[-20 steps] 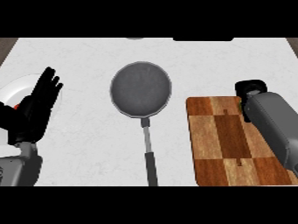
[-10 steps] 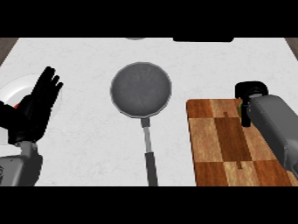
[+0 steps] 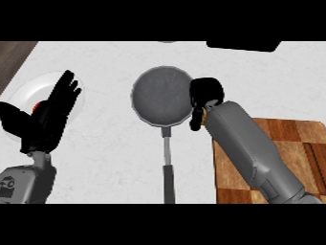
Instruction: Pick the squash from the cutting board and place it in the pan
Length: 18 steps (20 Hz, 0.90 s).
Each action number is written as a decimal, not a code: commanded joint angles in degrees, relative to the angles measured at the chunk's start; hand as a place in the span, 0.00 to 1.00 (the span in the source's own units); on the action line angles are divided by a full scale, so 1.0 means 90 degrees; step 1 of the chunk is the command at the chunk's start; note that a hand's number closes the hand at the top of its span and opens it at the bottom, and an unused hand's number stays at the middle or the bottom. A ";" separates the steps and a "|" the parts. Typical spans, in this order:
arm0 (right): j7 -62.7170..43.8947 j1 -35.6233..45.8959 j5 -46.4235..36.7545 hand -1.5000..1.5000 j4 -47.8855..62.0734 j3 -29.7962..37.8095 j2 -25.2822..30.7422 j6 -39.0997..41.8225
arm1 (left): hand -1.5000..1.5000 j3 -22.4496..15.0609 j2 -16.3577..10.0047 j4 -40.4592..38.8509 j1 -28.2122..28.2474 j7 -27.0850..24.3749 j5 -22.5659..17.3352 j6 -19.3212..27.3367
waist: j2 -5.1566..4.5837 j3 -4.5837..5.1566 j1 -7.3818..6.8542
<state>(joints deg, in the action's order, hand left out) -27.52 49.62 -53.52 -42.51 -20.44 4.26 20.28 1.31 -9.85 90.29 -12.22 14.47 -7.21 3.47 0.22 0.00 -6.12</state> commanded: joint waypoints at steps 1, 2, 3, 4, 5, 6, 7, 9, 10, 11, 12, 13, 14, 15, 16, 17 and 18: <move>-0.0800 0.0520 0.0308 1.00 -0.0865 -0.0507 -0.0450 -0.0786 | 0.50 -0.0284 0.0123 -0.0077 -0.0046 -0.0045 0.0047 -0.0149 | 0.0024 0.0000 -0.0411; -0.1062 0.0710 0.0240 1.00 -0.0996 -0.0707 -0.0455 -0.1021 | 0.50 -0.0281 0.0148 -0.0171 -0.0215 0.0010 0.0047 -0.0118 | -0.0018 0.0005 -0.0438; -0.1325 0.0819 0.0213 1.00 -0.1263 -0.0924 -0.0459 -0.1231 | 0.50 -0.0271 0.0136 -0.0161 -0.0178 -0.0035 0.0037 -0.0145 | 0.0038 0.0012 -0.0409; -0.1594 0.1087 0.0143 1.00 -0.1425 -0.1114 -0.0462 -0.1323 | 0.50 -0.0365 0.0249 -0.0194 -0.0294 0.0073 0.0107 -0.0029 | 0.0049 0.0012 -0.0421; -0.1935 0.1307 0.0084 1.00 -0.1542 -0.1317 -0.0465 -0.1409 | 0.50 -0.0234 0.0133 -0.0250 -0.0305 0.0002 0.0016 -0.0139 | 0.0033 0.0028 -0.0471; -0.2303 0.1482 0.0061 1.00 -0.1698 -0.1534 -0.0467 -0.1464 | 0.50 -0.0296 0.0173 -0.0226 -0.0336 0.0060 0.0006 -0.0156 | 0.0052 0.0027 -0.0409; -0.2617 0.1762 0.0057 1.00 -0.1883 -0.1666 -0.0468 -0.1464 | 0.50 -0.0286 0.0184 -0.0321 -0.0271 0.0015 0.0066 -0.0102 | 0.0062 0.0034 -0.0420; -0.3242 0.2153 0.0090 1.00 -0.2170 -0.1978 -0.0470 -0.1576 | 0.50 -0.0365 0.0229 -0.0379 -0.0347 -0.0008 0.0141 -0.0081 | 0.0057 0.0040 -0.0446; -0.3607 0.2264 0.0172 1.00 -0.2193 -0.2235 -0.0471 -0.1633 | 0.50 -0.0235 0.0118 -0.0417 -0.0333 -0.0114 0.0121 -0.0121 | 0.0001 0.0039 -0.0383; -0.3917 0.2464 0.0361 1.00 -0.2395 -0.2346 -0.0472 -0.1544 | 0.50 -0.0336 0.0201 -0.0396 -0.0432 0.0009 0.0158 -0.0068 | 0.0029 0.0038 -0.0410; -0.4198 0.2687 0.0522 1.00 -0.2416 -0.2415 -0.0472 -0.1514 | 0.50 -0.0311 0.0239 -0.0441 -0.0577 0.0000 0.0137 -0.0041 | 0.0000 0.0043 -0.0415; -0.4518 0.2647 0.0621 1.00 -0.2538 -0.2667 -0.0472 -0.1696 | 0.50 -0.0368 0.0320 -0.0404 -0.0473 -0.0065 0.0189 0.0022 | -0.0003 0.0038 -0.0353; -0.4723 0.2819 0.0851 1.00 -0.2450 -0.2729 -0.0472 -0.1663 | 0.50 -0.0259 0.0268 -0.0481 -0.0473 -0.0096 0.0097 -0.0037 | -0.0042 0.0043 -0.0355; -0.4936 0.2856 0.0941 1.00 -0.2572 -0.2893 -0.0472 -0.1774 | 0.50 -0.0177 0.0140 -0.0529 -0.0676 0.0006 0.0135 -0.0030 | -0.0038 0.0040 -0.0303; -0.5088 0.3056 0.1080 1.00 -0.2577 -0.2884 -0.0472 -0.1778 | 0.50 -0.0238 0.0209 -0.0549 -0.0697 0.0052 0.0227 0.0083 | -0.0035 0.0038 -0.0271; -0.5195 0.3107 0.1116 1.00 -0.2512 -0.2900 -0.0471 -0.2015 | 0.50 -0.0158 0.0191 -0.0568 -0.0647 0.0017 0.0166 0.0070 | -0.0050 0.0038 -0.0238; -0.5345 0.3019 0.1106 1.00 -0.2569 -0.3018 -0.0471 -0.2200 | 0.50 -0.0146 0.0171 -0.0661 -0.0545 -0.0117 0.0222 0.0071 | -0.0049 0.0034 -0.0096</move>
<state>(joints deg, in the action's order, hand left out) -63.06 74.30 -46.02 -64.26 -44.28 0.60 4.53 -0.66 -8.10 85.69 -17.16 14.21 -5.73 3.59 0.01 0.33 -8.57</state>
